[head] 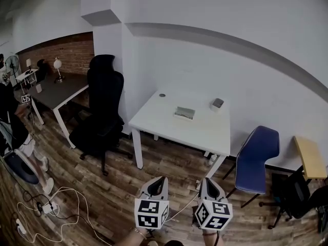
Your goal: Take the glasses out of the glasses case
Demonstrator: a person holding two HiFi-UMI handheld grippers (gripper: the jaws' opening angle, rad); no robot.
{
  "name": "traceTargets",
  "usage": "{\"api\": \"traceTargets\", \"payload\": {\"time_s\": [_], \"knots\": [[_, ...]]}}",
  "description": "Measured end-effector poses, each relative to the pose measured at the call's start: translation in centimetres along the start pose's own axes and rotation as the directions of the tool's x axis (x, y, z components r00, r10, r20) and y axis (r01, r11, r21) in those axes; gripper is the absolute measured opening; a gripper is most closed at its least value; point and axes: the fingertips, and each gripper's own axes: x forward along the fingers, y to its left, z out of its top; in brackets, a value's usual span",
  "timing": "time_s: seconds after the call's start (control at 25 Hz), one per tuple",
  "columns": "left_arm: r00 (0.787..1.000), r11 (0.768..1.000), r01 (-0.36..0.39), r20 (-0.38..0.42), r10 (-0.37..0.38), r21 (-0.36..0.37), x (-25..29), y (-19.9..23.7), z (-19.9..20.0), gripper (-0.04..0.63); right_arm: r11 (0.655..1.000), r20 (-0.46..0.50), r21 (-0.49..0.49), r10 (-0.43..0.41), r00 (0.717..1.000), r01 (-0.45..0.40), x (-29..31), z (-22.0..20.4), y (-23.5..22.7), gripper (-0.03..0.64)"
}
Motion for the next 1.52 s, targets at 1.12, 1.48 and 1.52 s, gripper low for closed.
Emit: {"api": "traceTargets", "payload": {"time_s": [1.12,1.48,1.52], "knots": [[0.999,0.999,-0.051,-0.004,0.051,-0.018,20.2,6.6,5.6,0.017,0.999,-0.001,0.043,0.027,1.000,-0.027,20.2,6.1,-6.1,0.032],[0.996,0.996,-0.091,0.000,0.091,-0.016,27.4,8.2,7.4,0.017,0.997,-0.017,0.049,0.053,0.998,-0.052,27.9,7.4,-8.9,0.032],[0.995,0.995,-0.095,-0.005,0.095,-0.018,27.9,8.3,7.3,0.017,0.997,-0.021,0.050,0.056,0.998,-0.055,28.6,7.4,-9.0,0.032]]}}
